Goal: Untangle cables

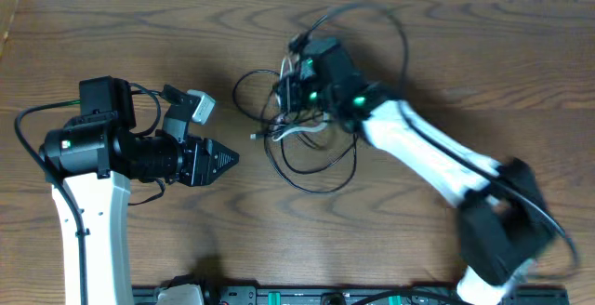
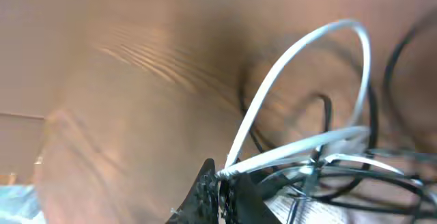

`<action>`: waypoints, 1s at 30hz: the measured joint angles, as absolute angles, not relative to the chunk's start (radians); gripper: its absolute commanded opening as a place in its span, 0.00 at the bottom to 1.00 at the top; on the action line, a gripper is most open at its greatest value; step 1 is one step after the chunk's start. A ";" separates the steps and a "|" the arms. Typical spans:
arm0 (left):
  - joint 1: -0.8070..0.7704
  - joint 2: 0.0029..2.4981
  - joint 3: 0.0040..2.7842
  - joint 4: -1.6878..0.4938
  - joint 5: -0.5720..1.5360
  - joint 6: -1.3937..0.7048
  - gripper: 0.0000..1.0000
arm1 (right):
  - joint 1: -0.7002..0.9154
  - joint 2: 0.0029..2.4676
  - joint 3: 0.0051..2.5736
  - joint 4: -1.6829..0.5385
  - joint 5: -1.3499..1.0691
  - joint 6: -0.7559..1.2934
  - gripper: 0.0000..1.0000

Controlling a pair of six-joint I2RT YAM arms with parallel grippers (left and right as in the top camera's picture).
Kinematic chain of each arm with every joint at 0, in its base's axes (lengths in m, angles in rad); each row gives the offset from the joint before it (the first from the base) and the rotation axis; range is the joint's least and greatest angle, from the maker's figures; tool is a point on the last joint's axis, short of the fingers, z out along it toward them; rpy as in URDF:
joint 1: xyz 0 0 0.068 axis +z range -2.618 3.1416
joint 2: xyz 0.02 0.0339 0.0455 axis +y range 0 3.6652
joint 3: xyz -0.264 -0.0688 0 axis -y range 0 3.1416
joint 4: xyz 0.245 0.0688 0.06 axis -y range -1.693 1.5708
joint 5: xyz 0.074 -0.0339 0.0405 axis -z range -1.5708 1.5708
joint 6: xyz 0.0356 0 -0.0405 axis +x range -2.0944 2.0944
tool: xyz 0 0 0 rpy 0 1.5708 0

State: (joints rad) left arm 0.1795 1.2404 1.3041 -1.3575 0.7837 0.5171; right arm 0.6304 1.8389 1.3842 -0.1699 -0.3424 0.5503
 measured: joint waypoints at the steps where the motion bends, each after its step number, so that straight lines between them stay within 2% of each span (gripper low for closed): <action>1: 0.179 1.240 1.304 -1.357 0.784 0.518 0.50 | 0.629 1.816 1.384 -0.173 -0.343 0.538 0.01; 7: 0.179 1.240 1.292 -1.332 0.784 0.523 0.50 | 0.615 1.449 1.386 -0.197 -0.368 0.355 0.02; 14: 0.179 1.240 1.269 -1.295 0.793 0.525 0.50 | 0.616 1.219 1.386 -0.191 -0.360 0.268 0.01; 21: 0.179 1.240 1.269 -1.290 0.807 0.525 0.50 | 0.613 1.097 1.386 -0.192 -0.333 0.226 0.01; 30: 0.179 1.240 1.269 -1.301 0.871 0.536 0.50 | 0.601 1.094 1.386 -0.284 -0.267 0.198 0.01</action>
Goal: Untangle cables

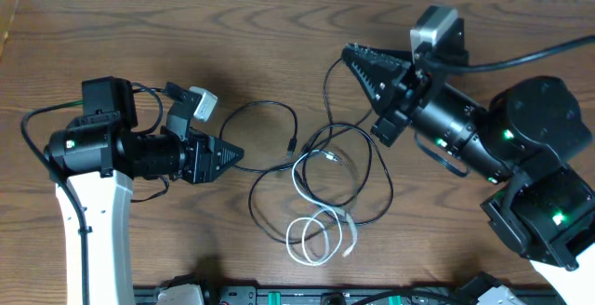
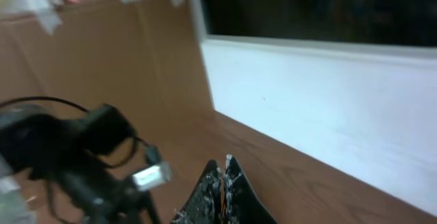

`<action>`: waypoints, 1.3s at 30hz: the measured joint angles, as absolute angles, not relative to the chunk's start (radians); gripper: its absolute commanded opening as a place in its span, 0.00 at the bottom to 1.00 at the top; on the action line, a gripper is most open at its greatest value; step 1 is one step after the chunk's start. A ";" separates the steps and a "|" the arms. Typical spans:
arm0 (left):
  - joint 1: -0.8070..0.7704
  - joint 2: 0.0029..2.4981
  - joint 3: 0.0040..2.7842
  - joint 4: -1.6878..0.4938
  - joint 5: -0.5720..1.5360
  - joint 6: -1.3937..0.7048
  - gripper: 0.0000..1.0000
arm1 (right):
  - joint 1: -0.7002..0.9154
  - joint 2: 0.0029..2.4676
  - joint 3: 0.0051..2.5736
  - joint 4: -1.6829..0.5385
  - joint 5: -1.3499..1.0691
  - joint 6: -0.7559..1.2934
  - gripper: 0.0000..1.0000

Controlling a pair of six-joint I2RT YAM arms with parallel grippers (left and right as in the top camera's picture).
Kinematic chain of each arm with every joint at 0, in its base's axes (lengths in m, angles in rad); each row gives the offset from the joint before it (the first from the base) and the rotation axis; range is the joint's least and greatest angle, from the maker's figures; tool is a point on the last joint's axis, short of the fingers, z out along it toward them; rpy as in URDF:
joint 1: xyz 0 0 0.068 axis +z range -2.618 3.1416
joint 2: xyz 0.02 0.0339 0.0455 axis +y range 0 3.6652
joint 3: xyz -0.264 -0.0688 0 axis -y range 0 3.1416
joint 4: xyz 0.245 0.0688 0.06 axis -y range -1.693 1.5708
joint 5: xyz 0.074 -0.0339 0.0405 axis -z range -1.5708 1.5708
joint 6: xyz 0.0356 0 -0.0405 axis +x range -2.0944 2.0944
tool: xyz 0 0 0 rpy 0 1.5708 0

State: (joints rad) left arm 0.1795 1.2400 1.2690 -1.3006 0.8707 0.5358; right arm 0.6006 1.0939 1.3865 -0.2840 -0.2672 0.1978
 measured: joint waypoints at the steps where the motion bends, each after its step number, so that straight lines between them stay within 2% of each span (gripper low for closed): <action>1: 0.179 1.240 1.269 -1.306 0.873 0.541 0.50 | 0.598 1.094 1.386 -0.303 -0.237 0.192 0.01; 3: 0.179 1.240 1.268 -1.315 0.878 0.555 0.50 | 0.592 1.095 1.386 -0.362 -0.146 0.183 0.01; 7: 0.179 1.240 1.268 -1.320 0.884 0.562 0.50 | 0.578 1.110 1.393 -0.582 0.031 0.172 0.21; 10: 0.179 1.240 1.267 -1.322 0.886 0.567 0.50 | 0.578 1.153 1.393 -0.809 0.064 0.167 0.44; 11: 0.179 1.240 1.267 -1.321 0.886 0.570 0.50 | 0.578 1.177 1.394 -0.883 0.055 0.167 0.58; 13: 0.179 1.240 1.266 -1.321 0.886 0.574 0.50 | 0.578 1.222 1.394 -1.004 0.025 0.166 0.73; 16: 0.179 1.240 1.266 -1.320 0.885 0.574 0.50 | 0.578 1.328 1.391 -1.168 -0.084 0.167 0.77; 21: 0.179 1.240 1.266 -1.335 0.884 0.575 0.50 | 0.582 1.443 1.390 -1.274 -0.185 0.140 0.82; 31: 0.041 1.240 1.266 -1.365 0.791 0.577 0.50 | 0.658 1.595 1.390 -1.247 -0.180 0.010 0.87; 35: 0.037 1.240 1.266 -1.351 0.756 0.567 0.48 | 0.675 1.670 1.365 -1.157 -0.061 -0.033 0.79; 39: 0.037 1.240 1.265 -1.281 0.695 0.493 0.49 | 0.663 1.743 1.325 -0.978 0.031 -0.012 0.83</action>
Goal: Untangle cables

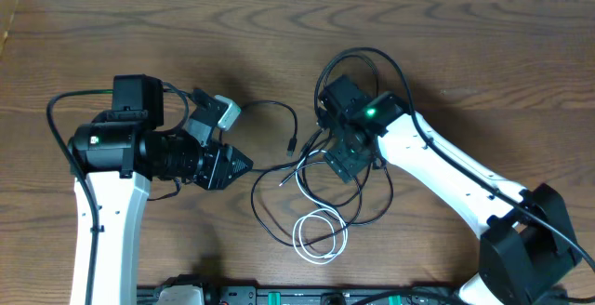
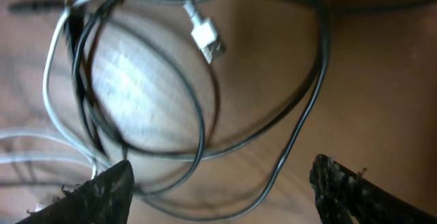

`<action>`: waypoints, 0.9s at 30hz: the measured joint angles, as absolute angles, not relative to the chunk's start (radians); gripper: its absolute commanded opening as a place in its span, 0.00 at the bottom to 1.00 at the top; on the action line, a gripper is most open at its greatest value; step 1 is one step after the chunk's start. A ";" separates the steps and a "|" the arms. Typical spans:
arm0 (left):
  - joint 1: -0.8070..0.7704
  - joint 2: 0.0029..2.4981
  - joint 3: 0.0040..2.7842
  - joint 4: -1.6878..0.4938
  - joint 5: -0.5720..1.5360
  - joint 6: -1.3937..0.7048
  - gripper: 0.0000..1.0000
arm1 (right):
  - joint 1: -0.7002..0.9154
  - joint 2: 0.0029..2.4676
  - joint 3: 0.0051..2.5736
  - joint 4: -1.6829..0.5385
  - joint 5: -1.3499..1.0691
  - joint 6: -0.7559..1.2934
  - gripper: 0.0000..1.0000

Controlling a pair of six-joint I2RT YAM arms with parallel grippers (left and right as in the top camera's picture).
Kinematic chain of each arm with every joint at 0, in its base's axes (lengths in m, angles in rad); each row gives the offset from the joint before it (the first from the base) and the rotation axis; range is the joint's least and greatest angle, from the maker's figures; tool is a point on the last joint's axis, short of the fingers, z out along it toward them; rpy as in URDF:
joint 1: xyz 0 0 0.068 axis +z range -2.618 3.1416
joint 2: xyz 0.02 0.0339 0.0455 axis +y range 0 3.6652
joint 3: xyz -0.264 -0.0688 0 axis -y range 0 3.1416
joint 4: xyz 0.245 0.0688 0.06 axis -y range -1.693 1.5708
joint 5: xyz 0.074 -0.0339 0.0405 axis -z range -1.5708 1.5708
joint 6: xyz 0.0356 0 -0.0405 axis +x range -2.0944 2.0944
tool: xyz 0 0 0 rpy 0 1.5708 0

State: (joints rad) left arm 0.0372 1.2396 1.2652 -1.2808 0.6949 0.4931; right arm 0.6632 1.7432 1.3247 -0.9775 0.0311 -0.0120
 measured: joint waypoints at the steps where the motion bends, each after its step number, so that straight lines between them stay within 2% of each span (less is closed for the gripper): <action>1: 0.037 1.240 1.262 -1.259 0.688 0.480 0.49 | 0.662 1.739 1.325 -0.928 0.033 0.000 0.85; 7: 0.033 1.238 1.116 -1.113 0.672 0.379 0.49 | 0.642 1.597 1.337 -0.847 0.016 0.029 0.99; 11: -0.002 1.242 0.989 -1.018 0.669 0.331 0.49 | 0.582 1.421 1.383 -0.839 0.014 0.035 0.99; 15: -0.119 1.253 0.904 -0.987 0.667 0.271 0.46 | 0.525 1.266 1.398 -0.863 0.015 0.033 0.99; 20: -0.287 1.255 0.900 -0.985 0.649 0.183 0.46 | 0.502 1.223 1.399 -0.930 0.015 0.032 0.99; 22: -0.372 1.256 0.898 -0.984 0.617 0.149 0.48 | 0.501 1.225 1.399 -0.964 0.015 0.025 0.99; 24: -0.427 1.256 0.894 -0.984 0.590 0.125 0.55 | 0.501 1.225 1.399 -0.976 0.016 0.021 0.99; 27: -0.548 1.263 0.880 -0.982 0.504 0.054 0.55 | 0.501 1.225 1.399 -0.980 0.016 0.017 0.99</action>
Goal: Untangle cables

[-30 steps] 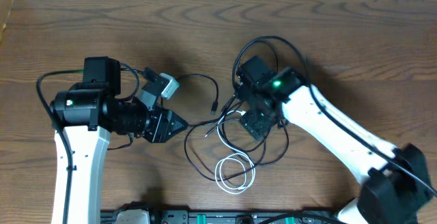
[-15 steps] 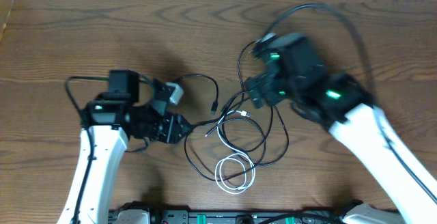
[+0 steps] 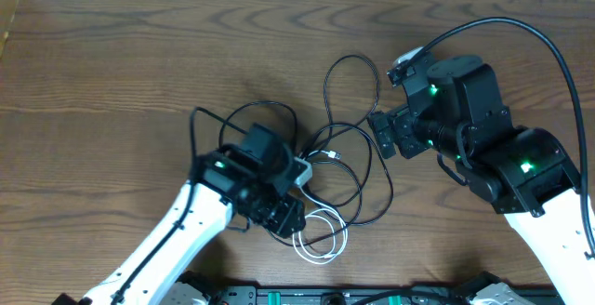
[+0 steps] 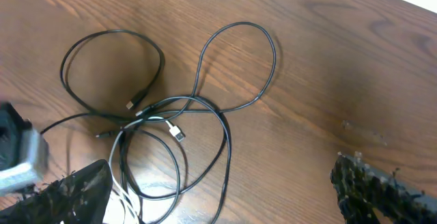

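A tangle of cables lies mid-table: black loops (image 3: 353,60) (image 4: 239,24) and a white cable coiled at the front (image 3: 321,237), its white plug (image 4: 176,134) among the black strands. My right gripper (image 3: 384,136) (image 4: 222,186) hangs open just right of the tangle, with nothing between its fingers (image 4: 75,193). The left gripper (image 3: 282,214) sits down on the tangle's front left, beside the white coil; the overhead view does not show how its jaws stand. A second black loop (image 4: 113,33) lies at the left.
The wooden table (image 3: 112,72) runs to a white wall edge at the back. A black rail with connectors (image 3: 279,296) lines the front edge. The left wrist's camera block (image 4: 17,159) pokes in at the left of the right wrist view.
My right gripper, open low over the tangle, now stands higher and to the right of it, still open. The left arm has swung from the table's left to the tangle's front left.
At first my right gripper was shut on the white cable in a bunched tangle. Then it was raised and shut, off to the right, with the cables spread wider. Then it was open over the tangle. Now it is back at the right and the left gripper is on the cables.
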`<action>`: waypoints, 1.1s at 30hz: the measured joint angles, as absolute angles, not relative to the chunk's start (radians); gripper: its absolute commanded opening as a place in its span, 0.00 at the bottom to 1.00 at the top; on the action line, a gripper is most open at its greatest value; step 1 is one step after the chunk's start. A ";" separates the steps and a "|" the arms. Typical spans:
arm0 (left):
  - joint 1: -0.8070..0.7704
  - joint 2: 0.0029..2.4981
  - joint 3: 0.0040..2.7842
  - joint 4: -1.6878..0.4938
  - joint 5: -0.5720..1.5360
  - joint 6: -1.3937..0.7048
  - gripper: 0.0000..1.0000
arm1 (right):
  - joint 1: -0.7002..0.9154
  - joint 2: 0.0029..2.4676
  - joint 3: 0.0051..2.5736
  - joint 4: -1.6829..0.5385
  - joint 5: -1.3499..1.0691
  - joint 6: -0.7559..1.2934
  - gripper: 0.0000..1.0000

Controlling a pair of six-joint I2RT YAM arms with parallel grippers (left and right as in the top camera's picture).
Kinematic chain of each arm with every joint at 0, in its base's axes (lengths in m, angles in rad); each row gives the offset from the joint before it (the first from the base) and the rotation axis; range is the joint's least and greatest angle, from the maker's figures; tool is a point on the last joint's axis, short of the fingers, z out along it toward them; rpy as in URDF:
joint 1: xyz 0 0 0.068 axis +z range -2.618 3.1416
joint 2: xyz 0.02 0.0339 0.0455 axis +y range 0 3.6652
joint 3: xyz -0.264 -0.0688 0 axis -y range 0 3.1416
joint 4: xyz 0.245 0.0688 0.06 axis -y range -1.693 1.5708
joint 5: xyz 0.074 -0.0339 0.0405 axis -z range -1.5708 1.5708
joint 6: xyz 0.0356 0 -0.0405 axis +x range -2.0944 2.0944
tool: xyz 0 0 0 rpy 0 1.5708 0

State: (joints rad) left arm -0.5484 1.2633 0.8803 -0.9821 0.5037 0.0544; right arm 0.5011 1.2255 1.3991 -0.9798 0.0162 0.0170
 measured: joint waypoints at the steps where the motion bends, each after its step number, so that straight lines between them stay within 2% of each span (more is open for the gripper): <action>1: -0.579 1.270 0.873 -0.975 0.467 0.026 0.55 | 0.501 1.225 1.399 -0.981 0.016 0.015 0.99; 12: -0.652 1.423 0.786 -0.672 0.360 -0.118 0.56 | 0.501 1.156 1.399 -0.983 0.019 0.006 0.99; 17: -0.652 1.522 0.786 -0.641 0.360 -0.134 0.55 | 0.501 1.154 1.399 -0.988 0.020 0.006 0.99; 18: -0.652 1.536 0.786 -0.642 0.361 -0.135 0.51 | 0.501 1.154 1.399 -0.989 0.023 0.006 0.99; 19: -0.652 1.552 0.786 -0.641 0.364 -0.135 0.39 | 0.501 1.154 1.399 -0.990 0.026 0.006 0.99; 21: -0.653 1.575 0.786 -0.642 0.369 -0.144 0.24 | 0.501 1.155 1.399 -0.993 0.031 0.006 0.99; 22: -0.655 1.578 0.785 -0.640 0.368 -0.136 0.19 | 0.501 1.154 1.399 -0.997 0.033 0.006 0.99; 23: -0.657 1.581 0.785 -0.638 0.370 -0.143 0.09 | 0.501 1.154 1.399 -0.999 0.036 0.006 0.99; 33: -0.679 1.580 0.850 -0.633 0.422 -0.142 0.07 | 0.500 1.156 1.399 -1.013 0.059 0.003 0.99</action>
